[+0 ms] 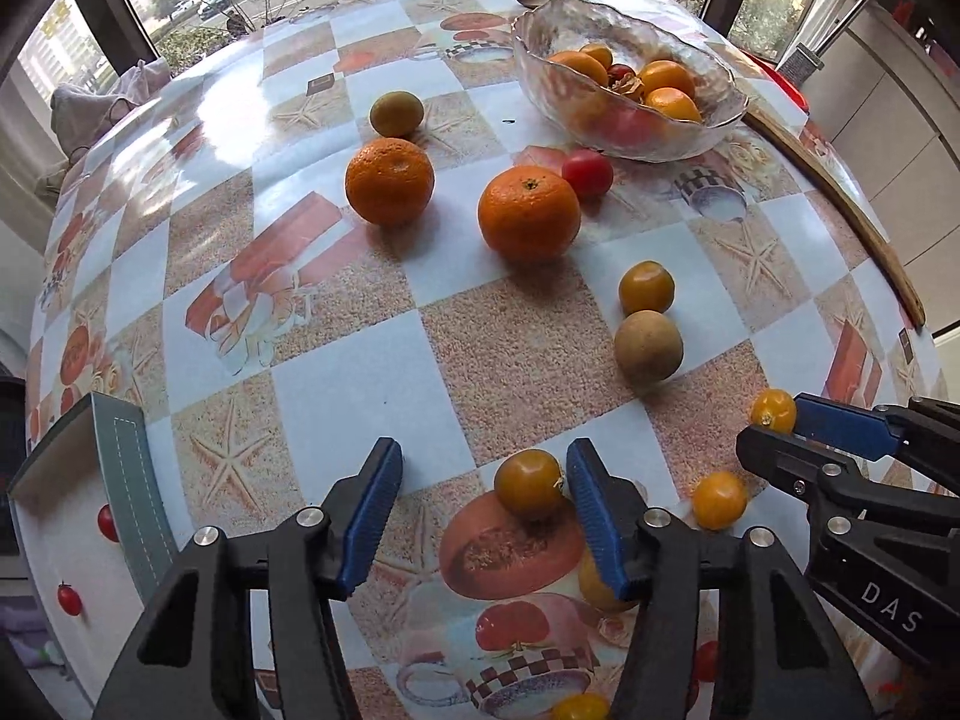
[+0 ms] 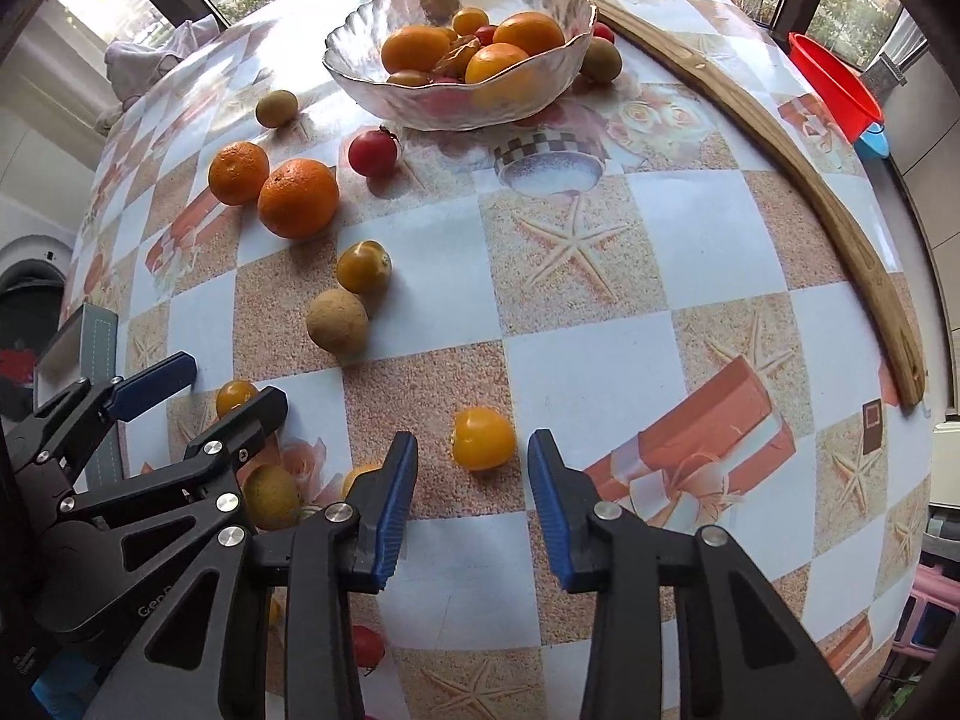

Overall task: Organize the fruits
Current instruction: 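Close the left gripper on a yellow tomato while the right gripper grasps another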

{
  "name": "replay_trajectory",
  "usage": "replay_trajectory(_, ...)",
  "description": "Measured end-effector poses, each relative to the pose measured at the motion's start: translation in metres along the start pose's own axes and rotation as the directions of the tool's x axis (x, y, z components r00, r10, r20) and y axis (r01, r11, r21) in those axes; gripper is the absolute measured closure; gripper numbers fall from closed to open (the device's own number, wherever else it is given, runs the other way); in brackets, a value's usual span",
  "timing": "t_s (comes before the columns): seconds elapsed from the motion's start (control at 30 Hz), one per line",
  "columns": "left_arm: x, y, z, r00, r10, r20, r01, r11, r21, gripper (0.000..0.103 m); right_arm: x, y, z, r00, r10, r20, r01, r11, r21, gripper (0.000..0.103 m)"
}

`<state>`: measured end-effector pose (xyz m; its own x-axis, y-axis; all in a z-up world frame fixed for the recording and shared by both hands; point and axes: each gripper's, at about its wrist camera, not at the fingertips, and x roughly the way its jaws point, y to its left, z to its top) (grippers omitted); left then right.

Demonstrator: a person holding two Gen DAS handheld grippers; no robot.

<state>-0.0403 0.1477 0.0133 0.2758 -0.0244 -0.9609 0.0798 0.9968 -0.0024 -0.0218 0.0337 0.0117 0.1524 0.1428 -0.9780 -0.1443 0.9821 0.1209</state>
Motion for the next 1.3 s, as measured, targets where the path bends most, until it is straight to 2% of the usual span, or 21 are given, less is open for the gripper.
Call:
replay_trajectory(0.03,-0.002,-0.003,0.003,1.000,-0.003,0.001,0.003,1.000,0.006,0.064,0.000,0.001,-0.001,1.000,-0.009,0.001,0.009,1.000,-0.009,0.076)
replay_trajectory(0.07,-0.003,-0.005,0.003,1.000,-0.009,0.002,0.009,1.000,0.010,0.069,0.000,0.002,-0.001,1.000,-0.015,0.002,0.015,1.000,-0.014,0.081)
replay_trajectory(0.1,-0.004,-0.006,0.003,1.000,-0.018,0.002,0.018,1.000,0.011,0.079,0.001,0.001,-0.001,1.000,-0.018,0.002,0.018,1.000,-0.016,0.082)
replay_trajectory(0.13,-0.005,-0.007,0.003,1.000,-0.031,0.001,0.031,0.999,0.006,0.082,0.001,0.002,-0.002,1.000,-0.012,0.004,0.012,1.000,-0.012,0.082)
replay_trajectory(0.3,-0.016,0.012,-0.001,0.995,-0.102,0.010,0.102,0.992,-0.074,0.082,-0.002,-0.016,-0.006,0.998,0.068,0.005,-0.068,0.994,0.079,0.082)
replay_trajectory(0.77,-0.050,0.047,-0.012,0.993,-0.098,0.068,0.106,0.987,-0.123,0.082,-0.026,-0.023,-0.013,0.995,0.087,0.039,-0.090,0.992,0.088,0.082)
replay_trajectory(1.3,-0.081,0.098,-0.038,0.991,-0.066,0.120,0.091,0.972,-0.216,0.082,-0.034,0.033,-0.003,0.992,0.118,0.044,-0.118,0.993,-0.003,0.082)
